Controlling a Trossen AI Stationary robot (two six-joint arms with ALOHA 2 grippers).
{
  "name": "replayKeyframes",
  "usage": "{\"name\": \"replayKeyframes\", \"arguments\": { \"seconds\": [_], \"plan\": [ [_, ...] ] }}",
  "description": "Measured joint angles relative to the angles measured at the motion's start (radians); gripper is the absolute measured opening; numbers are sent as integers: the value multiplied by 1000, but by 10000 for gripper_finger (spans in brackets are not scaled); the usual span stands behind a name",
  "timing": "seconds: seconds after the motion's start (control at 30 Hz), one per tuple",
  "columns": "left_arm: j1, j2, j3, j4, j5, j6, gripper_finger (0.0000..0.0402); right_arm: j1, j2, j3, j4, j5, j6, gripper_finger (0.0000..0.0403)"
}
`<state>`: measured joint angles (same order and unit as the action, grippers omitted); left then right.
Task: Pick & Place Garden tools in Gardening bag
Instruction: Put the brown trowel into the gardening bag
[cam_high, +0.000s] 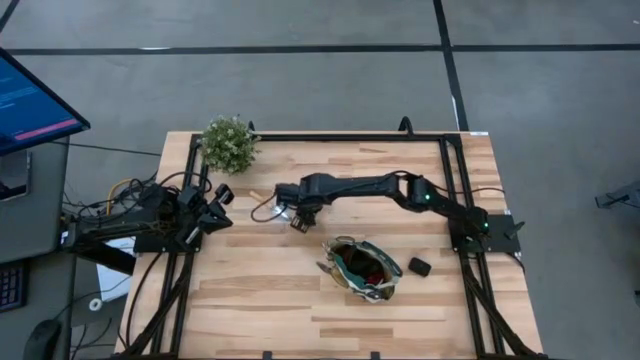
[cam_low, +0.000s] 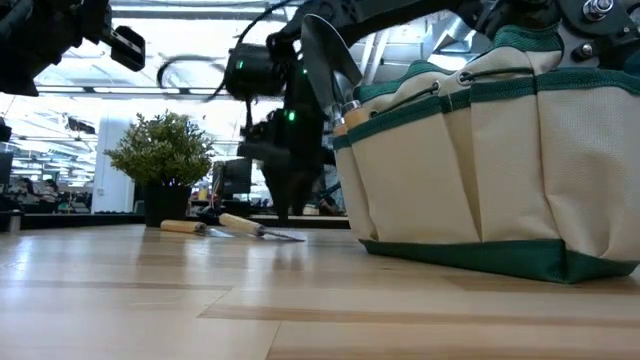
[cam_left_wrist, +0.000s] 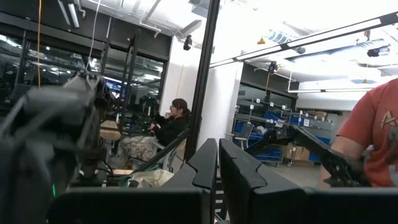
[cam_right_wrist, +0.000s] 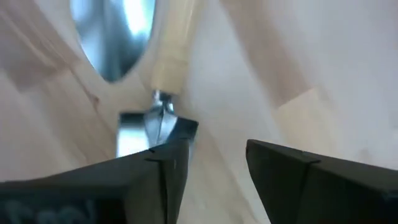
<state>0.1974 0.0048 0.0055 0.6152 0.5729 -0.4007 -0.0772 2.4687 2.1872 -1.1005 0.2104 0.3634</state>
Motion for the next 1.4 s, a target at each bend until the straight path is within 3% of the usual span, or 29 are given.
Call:
{"name": "replayKeyframes", "arguments": {
  "seconds": [0.57, 0.73, 0.9, 0.97, 1.13, 1.23, 1.4],
  "plan": [
    [0, 0, 0, 12, -12, 33, 17, 5, -265, 1, 10, 34, -102, 128],
    [0, 14, 0, -24, -116, 56, 17, 17, -313, 2, 11, 51, -104, 127],
    [1, 99, 0, -135, -415, 46, 17, 27, -316, 2, 5, 52, -105, 127],
    [1, 140, 3, -131, -477, 99, 17, 34, -316, 2, -4, 52, -105, 127],
    [0, 213, 37, -191, -551, 251, 17, 57, -316, 2, -38, 51, -109, 127],
    [0, 243, 38, -253, -634, 265, 17, 69, -318, 1, -71, 50, -113, 127],
    [-10, 266, 38, -307, -613, 271, 17, 84, -339, 2, -107, 52, -133, 127]
  ]
}}
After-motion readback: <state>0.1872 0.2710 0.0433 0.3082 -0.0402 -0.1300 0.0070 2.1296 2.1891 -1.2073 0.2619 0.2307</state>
